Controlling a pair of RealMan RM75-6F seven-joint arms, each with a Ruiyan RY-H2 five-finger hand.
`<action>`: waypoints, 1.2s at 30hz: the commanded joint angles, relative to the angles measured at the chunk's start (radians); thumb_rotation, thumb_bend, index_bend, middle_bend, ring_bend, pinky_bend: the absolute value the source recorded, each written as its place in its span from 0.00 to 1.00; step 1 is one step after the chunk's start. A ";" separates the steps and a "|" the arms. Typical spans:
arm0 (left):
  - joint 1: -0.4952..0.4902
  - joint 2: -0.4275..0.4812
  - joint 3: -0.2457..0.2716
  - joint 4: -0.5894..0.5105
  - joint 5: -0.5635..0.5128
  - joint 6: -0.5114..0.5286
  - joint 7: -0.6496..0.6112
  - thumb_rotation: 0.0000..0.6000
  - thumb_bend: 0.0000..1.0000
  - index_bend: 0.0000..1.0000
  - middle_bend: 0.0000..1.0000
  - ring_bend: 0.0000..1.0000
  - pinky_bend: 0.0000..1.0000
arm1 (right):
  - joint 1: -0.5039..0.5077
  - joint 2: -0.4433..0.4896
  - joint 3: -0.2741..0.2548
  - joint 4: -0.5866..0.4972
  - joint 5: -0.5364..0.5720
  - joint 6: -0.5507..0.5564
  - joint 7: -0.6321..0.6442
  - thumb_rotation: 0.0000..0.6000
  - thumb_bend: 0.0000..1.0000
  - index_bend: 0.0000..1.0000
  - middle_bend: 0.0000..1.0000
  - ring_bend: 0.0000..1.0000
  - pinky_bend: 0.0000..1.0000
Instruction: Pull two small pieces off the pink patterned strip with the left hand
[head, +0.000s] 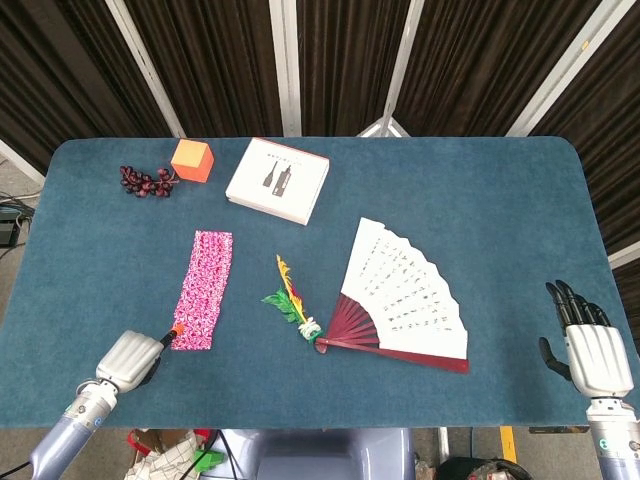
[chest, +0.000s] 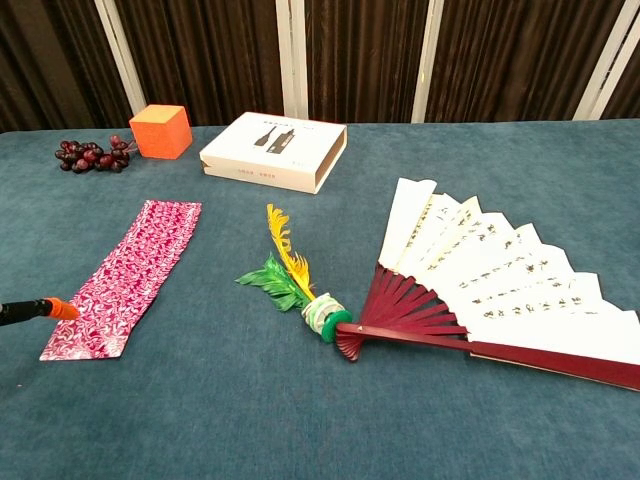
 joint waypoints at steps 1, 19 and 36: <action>-0.007 -0.015 0.002 0.005 -0.020 -0.007 0.020 1.00 0.90 0.12 0.86 0.79 0.74 | 0.000 0.001 0.001 0.000 0.001 0.001 0.002 1.00 0.43 0.01 0.09 0.16 0.23; -0.011 -0.023 0.044 -0.018 -0.022 0.023 0.064 1.00 0.90 0.12 0.86 0.79 0.74 | -0.003 0.004 0.004 0.001 0.004 0.008 0.011 1.00 0.43 0.01 0.09 0.16 0.23; 0.004 -0.002 0.085 -0.045 -0.016 0.057 0.087 1.00 0.90 0.12 0.86 0.79 0.74 | 0.001 0.002 0.003 -0.001 0.005 0.003 0.006 1.00 0.43 0.01 0.09 0.16 0.23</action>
